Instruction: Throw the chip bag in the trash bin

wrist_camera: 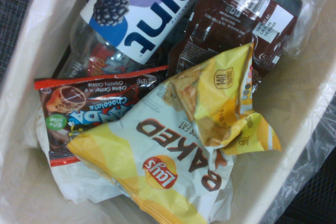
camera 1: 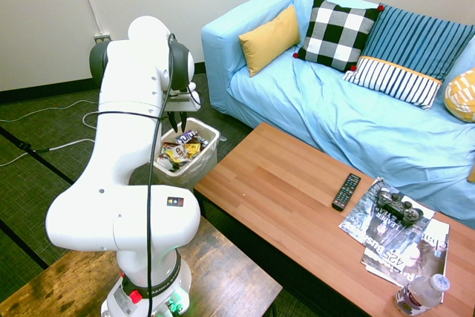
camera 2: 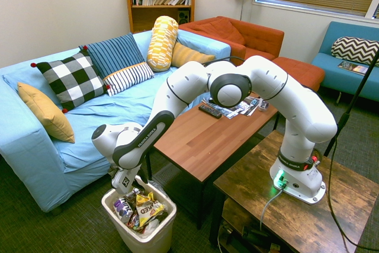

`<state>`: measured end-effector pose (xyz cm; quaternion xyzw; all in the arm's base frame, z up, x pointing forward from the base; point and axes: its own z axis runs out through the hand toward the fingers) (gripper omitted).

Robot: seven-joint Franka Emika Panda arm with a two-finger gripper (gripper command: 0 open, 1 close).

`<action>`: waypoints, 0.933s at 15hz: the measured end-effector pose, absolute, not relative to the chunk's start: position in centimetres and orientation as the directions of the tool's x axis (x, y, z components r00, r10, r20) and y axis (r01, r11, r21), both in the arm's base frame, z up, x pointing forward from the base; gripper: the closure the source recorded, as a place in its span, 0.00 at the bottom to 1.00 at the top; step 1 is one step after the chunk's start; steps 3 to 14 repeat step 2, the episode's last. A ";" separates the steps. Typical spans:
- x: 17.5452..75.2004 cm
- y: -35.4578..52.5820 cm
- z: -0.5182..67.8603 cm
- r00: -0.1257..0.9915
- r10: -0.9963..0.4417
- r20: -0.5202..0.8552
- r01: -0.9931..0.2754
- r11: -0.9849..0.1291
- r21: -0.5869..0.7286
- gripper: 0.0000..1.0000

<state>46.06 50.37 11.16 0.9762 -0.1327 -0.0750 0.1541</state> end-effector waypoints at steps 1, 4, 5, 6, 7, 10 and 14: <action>45.9 50.5 11.0 0.954 -0.279 -0.106 -0.232 -0.918 0.322 0.00; 45.7 50.7 10.9 0.955 -0.275 -0.106 -0.229 -0.918 0.323 0.00; 45.7 50.7 10.9 0.955 -0.275 -0.106 -0.229 -0.918 0.323 0.00; 45.7 50.7 10.9 0.955 -0.275 -0.106 -0.229 -0.918 0.323 0.00; 45.7 50.7 10.9 0.955 -0.275 -0.106 -0.229 -0.918 0.323 0.00; 45.7 50.7 10.9 0.955 -0.275 -0.106 -0.229 -0.918 0.323 0.00; 45.7 50.7 10.9 0.955 -0.275 -0.106 -0.229 -0.918 0.323 0.00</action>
